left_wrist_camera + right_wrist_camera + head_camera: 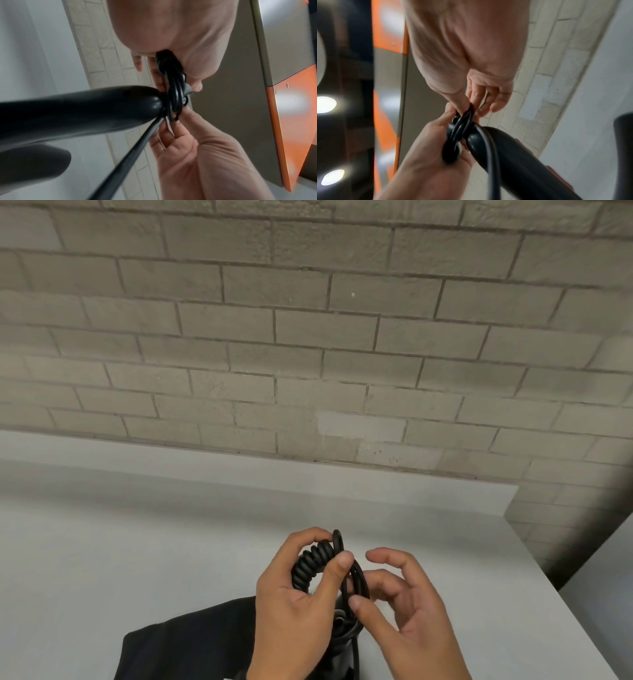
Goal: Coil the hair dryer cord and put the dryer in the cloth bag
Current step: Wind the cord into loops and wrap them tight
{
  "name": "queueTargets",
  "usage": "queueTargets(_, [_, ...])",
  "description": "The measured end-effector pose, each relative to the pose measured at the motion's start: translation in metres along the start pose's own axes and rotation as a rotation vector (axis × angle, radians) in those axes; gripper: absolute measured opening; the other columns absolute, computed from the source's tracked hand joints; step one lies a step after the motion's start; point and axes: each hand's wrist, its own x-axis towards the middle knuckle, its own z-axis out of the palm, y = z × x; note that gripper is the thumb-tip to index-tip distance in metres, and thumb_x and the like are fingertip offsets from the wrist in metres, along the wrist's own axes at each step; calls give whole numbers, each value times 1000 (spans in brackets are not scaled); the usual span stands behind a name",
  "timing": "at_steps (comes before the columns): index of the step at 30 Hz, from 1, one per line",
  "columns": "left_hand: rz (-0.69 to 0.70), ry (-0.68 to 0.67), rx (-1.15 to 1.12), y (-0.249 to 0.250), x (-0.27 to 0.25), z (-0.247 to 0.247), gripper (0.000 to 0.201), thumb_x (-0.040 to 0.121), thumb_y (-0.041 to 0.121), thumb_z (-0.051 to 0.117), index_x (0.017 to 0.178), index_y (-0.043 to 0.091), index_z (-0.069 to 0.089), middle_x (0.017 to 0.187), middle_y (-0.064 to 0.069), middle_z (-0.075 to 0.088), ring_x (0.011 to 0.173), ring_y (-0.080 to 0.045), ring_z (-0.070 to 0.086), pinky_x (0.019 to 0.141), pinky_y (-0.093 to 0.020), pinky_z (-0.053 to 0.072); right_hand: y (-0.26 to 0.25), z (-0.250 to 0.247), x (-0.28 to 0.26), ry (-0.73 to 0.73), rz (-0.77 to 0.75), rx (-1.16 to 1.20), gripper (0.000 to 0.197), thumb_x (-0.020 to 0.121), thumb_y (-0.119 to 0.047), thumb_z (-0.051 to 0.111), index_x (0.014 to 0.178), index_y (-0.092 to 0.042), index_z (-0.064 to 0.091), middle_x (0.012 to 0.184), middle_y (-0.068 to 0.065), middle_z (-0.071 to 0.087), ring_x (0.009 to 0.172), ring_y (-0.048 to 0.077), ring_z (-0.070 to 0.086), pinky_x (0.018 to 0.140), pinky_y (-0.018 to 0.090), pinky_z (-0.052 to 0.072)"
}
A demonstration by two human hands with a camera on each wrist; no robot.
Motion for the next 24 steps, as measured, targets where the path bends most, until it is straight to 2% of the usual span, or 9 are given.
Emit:
queueTargets(3, [18,53,2,-1,0,1,18,72,32,77,88,35,68,82,7,72,76,-11,69,69,-11,51,3,13,-8,216,-175,-343,61,75,-10,81,101,-55,51,98,-24,66,95,0,58,78,13,44])
queueTargets(7, [54,122,58,-6,-4,4,22,69,33,78,89,37,69,85,4,72,78,-10,69,68,-10,50,-1,24,-13,271,-376,-607,42,76,-24,71,109,-43,53,90,-29,62,88,-9,53,72,-2,39])
queueTargets(9, [50,169,77,-7,-5,5,24,67,35,79,89,38,70,89,-1,72,78,-8,70,65,-8,49,-7,26,-12,239,-350,-569,31,84,-42,60,114,-41,53,90,-34,64,84,-8,53,71,-3,39])
queueTargets(12, [92,220,84,-9,-6,7,27,66,42,83,89,40,70,91,-7,71,76,-10,70,58,-9,49,-16,29,-11,187,-262,-616,39,87,-58,45,115,-32,51,83,-39,61,82,-5,50,69,-9,32])
queueTargets(15, [177,218,98,-10,-8,13,29,64,50,80,90,41,70,91,-12,69,74,-9,71,56,-12,51,-22,30,-10,188,-231,-767,39,78,-40,47,113,-24,51,69,-36,55,76,2,49,63,-2,36])
queueTargets(17, [203,203,87,-11,-9,15,29,64,47,77,91,41,69,93,-10,68,74,-8,71,56,-12,52,-30,25,-7,129,-124,-801,34,85,-32,50,119,-30,46,72,-38,49,77,-7,49,59,2,40])
queueTargets(20, [230,169,99,-14,-8,15,28,68,47,76,95,42,68,93,-7,69,79,-13,72,60,-20,56,-40,15,-4,-22,103,-572,31,93,-28,55,113,-44,37,81,-24,65,93,-4,53,75,6,41])
queueTargets(22, [251,145,91,-17,-5,14,28,71,45,77,98,42,68,94,-6,71,81,-17,73,66,-29,59,-44,4,1,-18,158,-388,29,91,-23,63,108,-39,46,79,-16,70,84,-2,61,75,6,43])
queueTargets(24, [275,117,97,-19,-3,13,32,74,42,76,105,43,69,95,-3,72,83,-17,73,71,-29,60,-46,-5,6,-39,233,-202,30,89,-20,66,109,-35,50,78,-8,72,78,3,65,79,14,48])
